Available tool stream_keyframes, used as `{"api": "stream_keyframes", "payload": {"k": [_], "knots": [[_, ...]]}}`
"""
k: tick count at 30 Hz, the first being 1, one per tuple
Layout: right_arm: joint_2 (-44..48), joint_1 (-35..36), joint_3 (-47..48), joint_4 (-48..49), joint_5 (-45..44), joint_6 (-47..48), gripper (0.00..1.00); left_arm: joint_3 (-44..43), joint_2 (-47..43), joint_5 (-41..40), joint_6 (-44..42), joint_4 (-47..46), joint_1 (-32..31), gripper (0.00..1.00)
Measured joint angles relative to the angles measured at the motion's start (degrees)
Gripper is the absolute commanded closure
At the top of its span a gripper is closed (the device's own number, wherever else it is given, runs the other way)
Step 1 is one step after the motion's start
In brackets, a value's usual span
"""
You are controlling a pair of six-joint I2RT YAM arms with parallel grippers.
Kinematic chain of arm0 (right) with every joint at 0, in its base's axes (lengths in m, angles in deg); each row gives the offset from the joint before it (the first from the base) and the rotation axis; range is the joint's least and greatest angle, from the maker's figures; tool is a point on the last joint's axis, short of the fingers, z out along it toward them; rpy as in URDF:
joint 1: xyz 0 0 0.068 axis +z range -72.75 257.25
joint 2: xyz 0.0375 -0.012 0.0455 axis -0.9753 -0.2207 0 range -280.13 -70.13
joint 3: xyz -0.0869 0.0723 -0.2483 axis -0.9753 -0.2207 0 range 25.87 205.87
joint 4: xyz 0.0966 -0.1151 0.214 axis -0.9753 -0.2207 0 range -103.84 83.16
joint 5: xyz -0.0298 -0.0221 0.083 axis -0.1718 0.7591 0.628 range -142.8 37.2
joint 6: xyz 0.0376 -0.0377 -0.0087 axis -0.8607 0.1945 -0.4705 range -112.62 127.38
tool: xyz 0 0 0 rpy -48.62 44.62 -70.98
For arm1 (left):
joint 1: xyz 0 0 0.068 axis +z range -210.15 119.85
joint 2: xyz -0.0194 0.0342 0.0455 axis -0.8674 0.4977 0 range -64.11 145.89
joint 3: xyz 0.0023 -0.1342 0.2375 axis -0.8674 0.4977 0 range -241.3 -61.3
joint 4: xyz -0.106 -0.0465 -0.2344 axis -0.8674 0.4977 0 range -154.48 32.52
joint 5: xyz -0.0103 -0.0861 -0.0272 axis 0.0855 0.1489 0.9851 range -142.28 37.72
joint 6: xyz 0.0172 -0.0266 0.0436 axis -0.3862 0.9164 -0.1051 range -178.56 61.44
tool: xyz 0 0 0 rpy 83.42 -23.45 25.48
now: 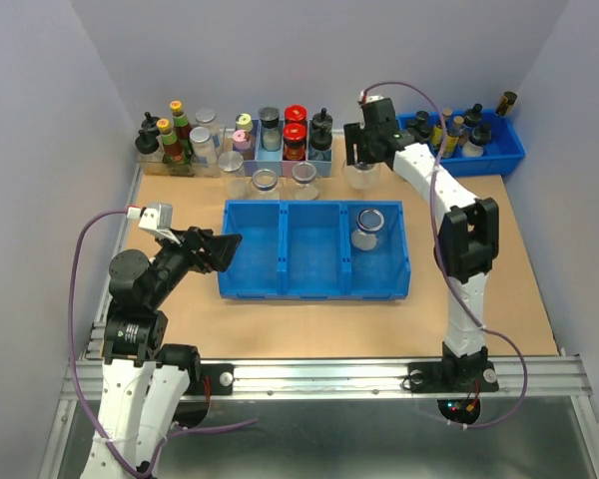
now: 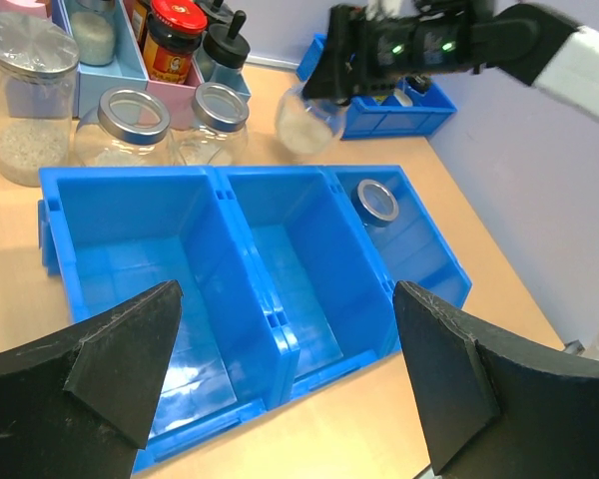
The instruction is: Organize the condiment bottles
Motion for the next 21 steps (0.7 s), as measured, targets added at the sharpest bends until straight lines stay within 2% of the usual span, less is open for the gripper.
{"api": "stream_keyframes", "payload": {"k": [7,11,14,21], "knots": [[15.9,0.0,-1.4,0.5,-6.8,-5.1,1.0,0.0,-0.4,-0.5,0.0,-0.1,0.0,0.01],[27.9,0.0,-10.6,2.1,-6.2,-7.3,1.0,0.0,-0.7,-0.5,0.4,-0.6,0.0,0.01],[38.7,0.0,-22.3,1.9,-0.9,-8.2,1.0,0.0,-0.6,-0.4,0.9,-1.0,0.0,0.01],[54.2,0.1,-41.3,-3.2,13.2,-8.4,0.99,0.8,-0.5,0.2,2.0,-3.2,0.0,0.01]]}}
